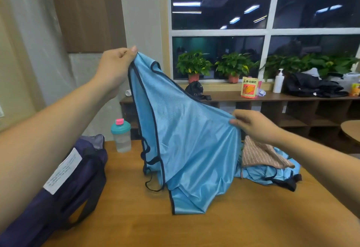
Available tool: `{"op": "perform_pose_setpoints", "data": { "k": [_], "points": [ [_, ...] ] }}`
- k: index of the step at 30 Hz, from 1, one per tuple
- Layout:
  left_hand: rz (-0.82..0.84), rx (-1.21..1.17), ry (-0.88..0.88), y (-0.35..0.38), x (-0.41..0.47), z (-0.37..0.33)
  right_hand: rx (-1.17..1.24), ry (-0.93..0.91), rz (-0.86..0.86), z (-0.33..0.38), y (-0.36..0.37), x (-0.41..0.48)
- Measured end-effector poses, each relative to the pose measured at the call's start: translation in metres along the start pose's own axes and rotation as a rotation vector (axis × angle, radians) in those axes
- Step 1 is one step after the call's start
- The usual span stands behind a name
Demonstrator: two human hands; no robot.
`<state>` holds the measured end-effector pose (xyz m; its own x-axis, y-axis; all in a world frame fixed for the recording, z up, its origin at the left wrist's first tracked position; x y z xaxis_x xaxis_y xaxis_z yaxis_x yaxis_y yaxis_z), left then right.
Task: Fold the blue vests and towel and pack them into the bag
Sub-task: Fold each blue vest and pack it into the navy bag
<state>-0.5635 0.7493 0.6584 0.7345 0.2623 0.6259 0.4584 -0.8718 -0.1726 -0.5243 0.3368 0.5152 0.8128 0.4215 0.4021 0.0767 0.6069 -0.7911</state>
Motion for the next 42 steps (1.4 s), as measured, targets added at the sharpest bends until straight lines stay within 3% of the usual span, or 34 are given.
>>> {"op": "perform_pose_setpoints", "data": {
  "k": [7,15,18,23,26,34,42],
  "points": [
    [-0.012,0.010,0.044,-0.002,0.006,-0.016,-0.164,0.068,0.399,0.007,-0.026,0.012],
    [-0.038,-0.013,0.032,-0.016,0.019,-0.032,-0.107,0.163,0.409,0.014,-0.053,0.010],
    [-0.058,-0.016,0.030,-0.022,0.024,-0.037,-0.064,0.174,0.304,0.012,-0.062,0.015],
    [-0.097,-0.018,0.036,-0.035,0.031,-0.056,0.003,0.056,-0.156,0.032,-0.102,0.033],
    [-0.115,-0.032,0.048,-0.041,0.034,-0.077,-0.048,-0.043,-0.318,0.060,-0.124,0.034],
    [-0.126,0.079,0.152,-0.059,0.038,-0.131,0.038,-0.174,-0.455,0.123,-0.165,0.028],
    [-0.145,-0.063,0.228,-0.070,0.026,-0.186,0.081,-0.241,-0.549,0.163,-0.198,0.004]
  ]
}}
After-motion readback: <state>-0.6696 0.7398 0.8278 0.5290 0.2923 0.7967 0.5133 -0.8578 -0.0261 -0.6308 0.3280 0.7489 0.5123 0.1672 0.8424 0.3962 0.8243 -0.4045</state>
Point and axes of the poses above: each hand's wrist, its own x-axis towards the middle knuckle, its own y-axis out of the palm, z = x × y, the point moved 4 cm from there along x, towards the middle knuckle, and after that the axes turned 2 degrees about x, right-handed, at the moved point
